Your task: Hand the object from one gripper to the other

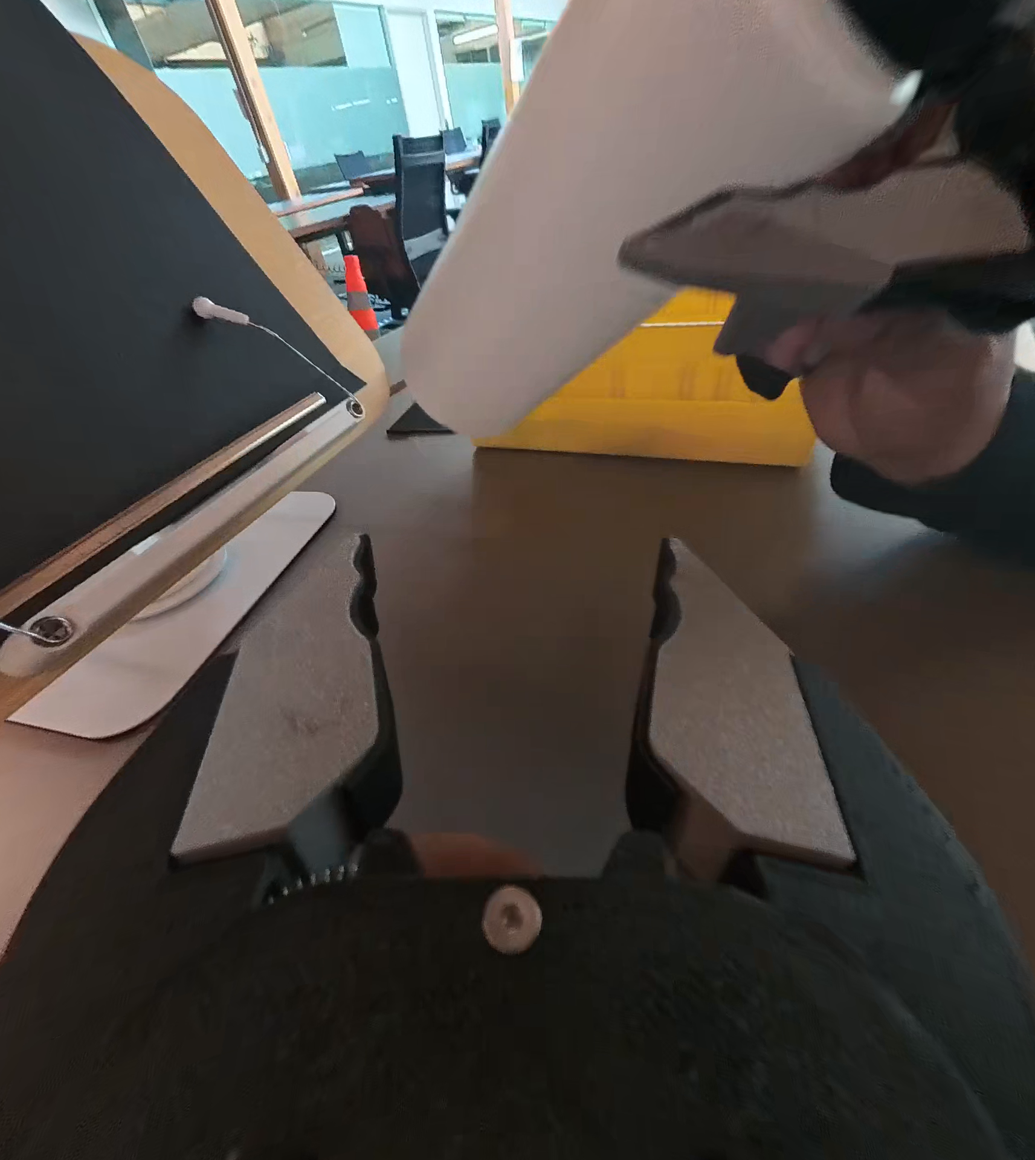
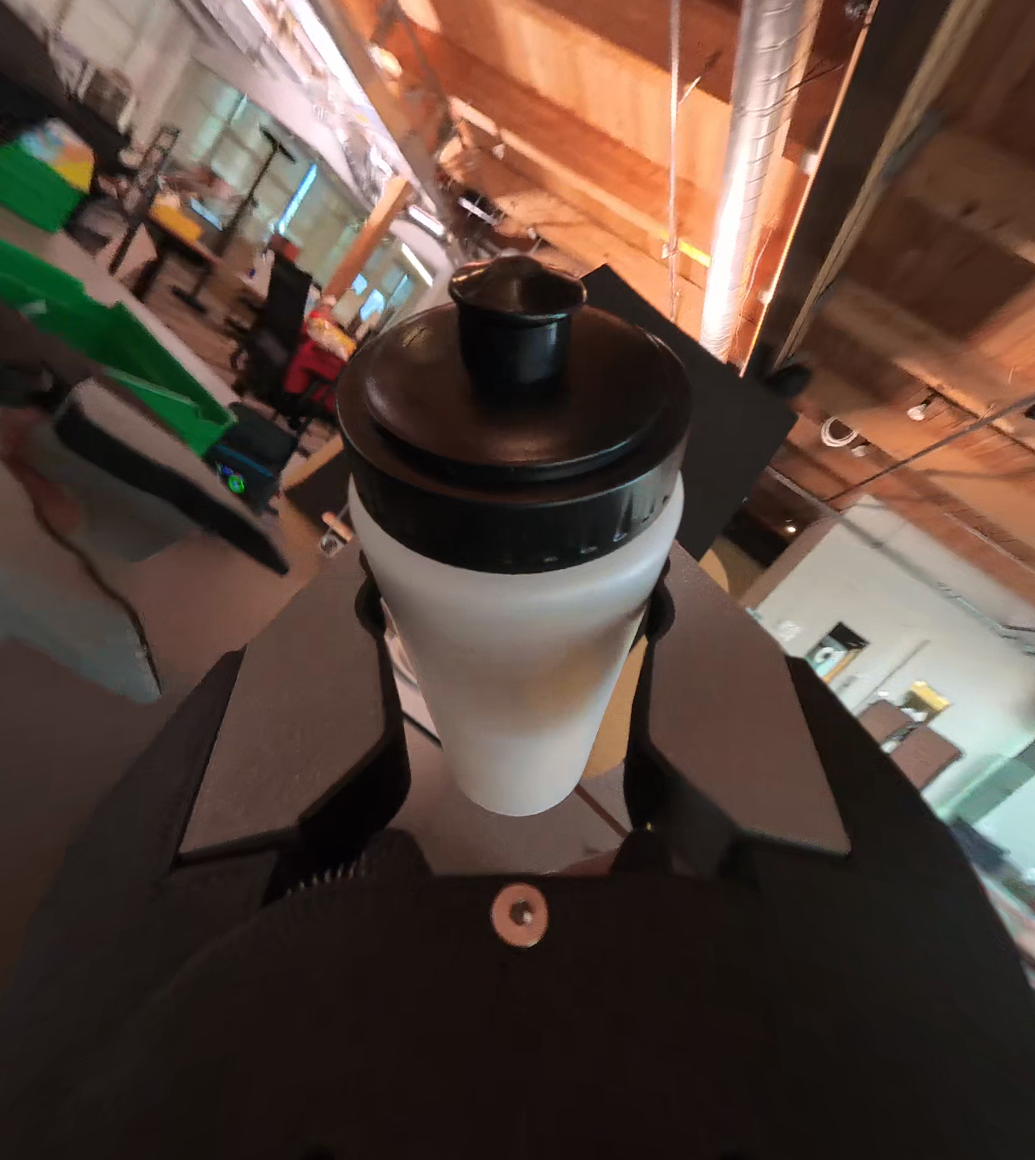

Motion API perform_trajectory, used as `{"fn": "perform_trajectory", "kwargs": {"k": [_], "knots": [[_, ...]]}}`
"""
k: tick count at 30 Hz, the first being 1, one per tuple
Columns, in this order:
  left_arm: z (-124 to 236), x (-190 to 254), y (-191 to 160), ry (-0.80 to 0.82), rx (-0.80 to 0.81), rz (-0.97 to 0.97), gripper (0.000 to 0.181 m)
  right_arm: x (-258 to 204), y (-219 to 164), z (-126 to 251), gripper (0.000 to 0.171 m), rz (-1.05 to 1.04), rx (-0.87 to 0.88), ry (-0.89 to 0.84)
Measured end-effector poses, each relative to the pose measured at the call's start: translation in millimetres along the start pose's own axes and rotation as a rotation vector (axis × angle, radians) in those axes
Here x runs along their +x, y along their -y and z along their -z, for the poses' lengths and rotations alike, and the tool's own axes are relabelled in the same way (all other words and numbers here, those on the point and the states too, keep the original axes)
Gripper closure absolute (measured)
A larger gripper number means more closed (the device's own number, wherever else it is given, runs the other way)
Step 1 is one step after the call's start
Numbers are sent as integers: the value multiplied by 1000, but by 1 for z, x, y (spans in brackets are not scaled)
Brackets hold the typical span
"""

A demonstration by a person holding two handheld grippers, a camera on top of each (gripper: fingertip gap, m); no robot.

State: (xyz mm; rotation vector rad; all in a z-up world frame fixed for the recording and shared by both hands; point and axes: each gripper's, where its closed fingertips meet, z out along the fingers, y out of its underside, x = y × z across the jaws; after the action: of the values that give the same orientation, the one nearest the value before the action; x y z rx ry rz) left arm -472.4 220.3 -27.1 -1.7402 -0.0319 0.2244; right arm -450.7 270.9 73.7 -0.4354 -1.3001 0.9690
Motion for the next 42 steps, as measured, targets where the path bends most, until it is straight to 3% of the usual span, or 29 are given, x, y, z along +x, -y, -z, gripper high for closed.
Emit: {"fn": "perform_trajectory", "kwargs": {"k": [5, 7, 9, 13, 16, 21, 23, 26, 31, 33, 36, 42], "knots": [[-9, 12, -17, -13, -79, -113, 95, -2, 7, 1, 87, -506, 103, 279], [-10, 5, -24, 48, -106, -275, 107, 1, 17, 6, 87, -566, 160, 321], [-9, 2, -32, 82, -123, -423, 108, 0, 22, 8, 86, -591, 178, 369], [-13, 17, -40, -9, -135, -350, 89, -5, 27, 12, 87, -726, 228, 500], [-13, 31, -30, -113, -93, -167, 75, -9, 22, 10, 87, -728, 215, 511], [-15, 22, -28, -105, -88, -14, 58, -27, 19, 7, 87, -603, 169, 513], [-14, 17, -25, -67, -75, -44, 59, -42, 21, 8, 87, -552, 151, 558], [-12, 18, -12, -41, -22, -60, 63, -61, 29, 9, 87, -640, 172, 659], [-15, 38, -10, -86, -21, -161, 93, -84, 31, 7, 87, -649, 183, 695], [-14, 26, -10, -8, -36, -236, 93, -85, 26, 6, 88, -617, 151, 691], [-1, -16, -1, 239, -45, -430, 94, -78, 21, 9, 91, -644, 129, 712], [44, -86, 17, 713, -101, -951, 93, -63, -4, 3, 73, -916, -27, 798]]}}
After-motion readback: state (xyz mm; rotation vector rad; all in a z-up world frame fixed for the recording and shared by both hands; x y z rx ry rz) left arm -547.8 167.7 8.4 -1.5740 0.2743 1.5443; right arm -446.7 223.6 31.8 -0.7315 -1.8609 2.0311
